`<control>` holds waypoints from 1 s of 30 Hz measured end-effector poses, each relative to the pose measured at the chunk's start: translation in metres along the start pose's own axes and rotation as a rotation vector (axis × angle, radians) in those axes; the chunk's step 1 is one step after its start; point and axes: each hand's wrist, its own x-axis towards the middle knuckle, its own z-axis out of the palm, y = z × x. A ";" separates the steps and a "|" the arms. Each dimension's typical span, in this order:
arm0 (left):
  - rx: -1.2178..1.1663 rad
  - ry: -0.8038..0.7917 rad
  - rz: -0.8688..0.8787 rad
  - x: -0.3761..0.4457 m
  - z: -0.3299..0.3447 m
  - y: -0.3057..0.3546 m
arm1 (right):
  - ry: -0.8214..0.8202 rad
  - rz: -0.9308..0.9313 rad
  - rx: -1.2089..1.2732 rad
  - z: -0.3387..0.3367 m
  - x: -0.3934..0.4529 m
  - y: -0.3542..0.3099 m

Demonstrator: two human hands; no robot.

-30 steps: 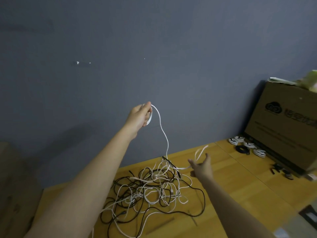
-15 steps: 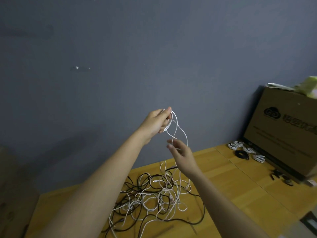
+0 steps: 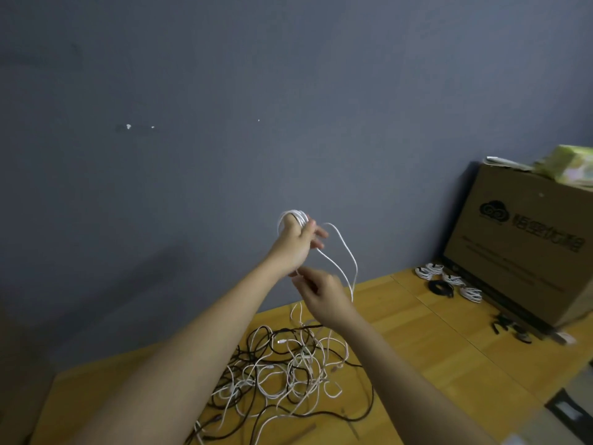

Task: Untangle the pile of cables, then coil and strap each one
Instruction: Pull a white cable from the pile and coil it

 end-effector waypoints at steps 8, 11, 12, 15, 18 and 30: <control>1.032 -0.089 0.225 0.002 -0.013 -0.016 | -0.157 0.262 -0.035 -0.012 -0.002 0.023; 1.133 -0.156 0.135 0.000 -0.018 -0.019 | -0.238 0.212 -0.344 -0.013 -0.015 0.046; 1.161 -0.203 0.093 -0.001 -0.019 -0.021 | -0.219 0.167 -0.406 -0.012 -0.019 0.051; 1.149 -0.375 0.005 -0.007 -0.019 -0.029 | -0.096 0.070 -0.449 -0.009 -0.020 0.056; 1.115 -0.471 0.037 -0.013 -0.015 -0.038 | 0.004 0.007 -0.360 -0.012 -0.015 0.055; 0.411 -0.290 -0.088 -0.035 -0.026 -0.064 | 0.246 0.235 -0.061 0.002 -0.027 0.051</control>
